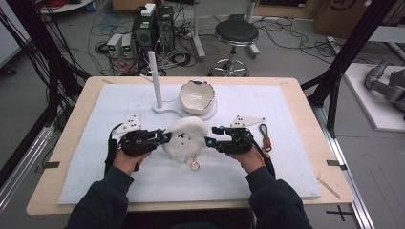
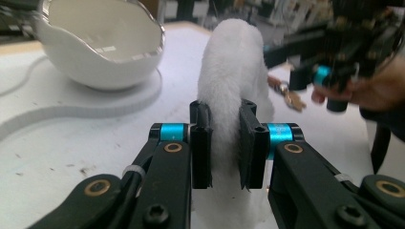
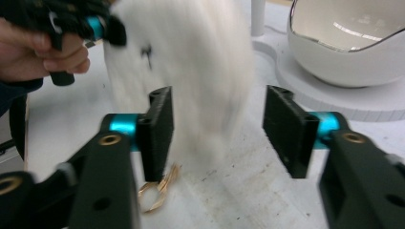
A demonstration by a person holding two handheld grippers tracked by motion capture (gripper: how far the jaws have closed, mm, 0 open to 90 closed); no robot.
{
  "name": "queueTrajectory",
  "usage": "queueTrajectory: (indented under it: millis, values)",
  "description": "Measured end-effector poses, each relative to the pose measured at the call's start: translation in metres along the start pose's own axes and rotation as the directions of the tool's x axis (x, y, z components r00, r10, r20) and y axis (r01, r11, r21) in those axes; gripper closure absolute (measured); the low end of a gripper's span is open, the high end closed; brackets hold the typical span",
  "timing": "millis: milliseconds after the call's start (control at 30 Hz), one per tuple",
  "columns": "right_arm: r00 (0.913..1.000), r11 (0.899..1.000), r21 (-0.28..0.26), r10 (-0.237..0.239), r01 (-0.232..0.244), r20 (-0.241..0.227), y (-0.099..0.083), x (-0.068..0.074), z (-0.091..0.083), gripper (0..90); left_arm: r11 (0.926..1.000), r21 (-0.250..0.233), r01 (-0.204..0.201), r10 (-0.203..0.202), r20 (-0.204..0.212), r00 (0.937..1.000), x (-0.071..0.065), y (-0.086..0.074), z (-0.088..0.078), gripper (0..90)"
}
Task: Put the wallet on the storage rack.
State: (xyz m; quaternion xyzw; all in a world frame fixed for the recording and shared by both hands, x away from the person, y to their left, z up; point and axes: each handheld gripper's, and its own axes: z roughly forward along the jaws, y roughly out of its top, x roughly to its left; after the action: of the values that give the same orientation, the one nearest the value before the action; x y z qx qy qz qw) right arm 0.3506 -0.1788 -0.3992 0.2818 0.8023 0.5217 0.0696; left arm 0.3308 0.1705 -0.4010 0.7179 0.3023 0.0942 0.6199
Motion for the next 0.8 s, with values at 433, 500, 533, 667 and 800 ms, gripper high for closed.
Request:
queueTrajectory:
  millis: [433,500,533,667,800]
  values:
    - [0.9999,1.000,-0.030,0.008,-0.008,-0.009,0.004,0.003,0.003,77.4,0.9972,0.074,-0.003,0.000,0.040,0.9992,-0.005,-0.007,0.010,77.1]
    - [0.9998,0.999,-0.036,-0.014,0.014,0.013,0.007,0.005,0.003,77.9,0.9953,0.096,0.008,-0.011,0.030,0.9995,-0.005,-0.010,0.013,76.9]
    - [0.9996,0.999,-0.039,-0.022,0.023,0.019,0.008,0.006,0.003,78.1,0.9940,0.108,0.014,-0.016,0.023,0.9996,-0.004,-0.010,0.013,76.8]
    - [0.9966,0.997,-0.031,-0.072,0.073,0.041,0.015,0.010,0.005,78.5,0.9919,0.125,0.019,-0.017,-0.017,0.9997,0.000,-0.012,0.012,72.0]
    - [0.9920,0.993,-0.026,-0.109,0.111,0.062,0.025,0.011,0.009,78.6,0.9914,0.126,0.034,-0.020,-0.111,0.9936,0.011,-0.013,0.002,60.8]
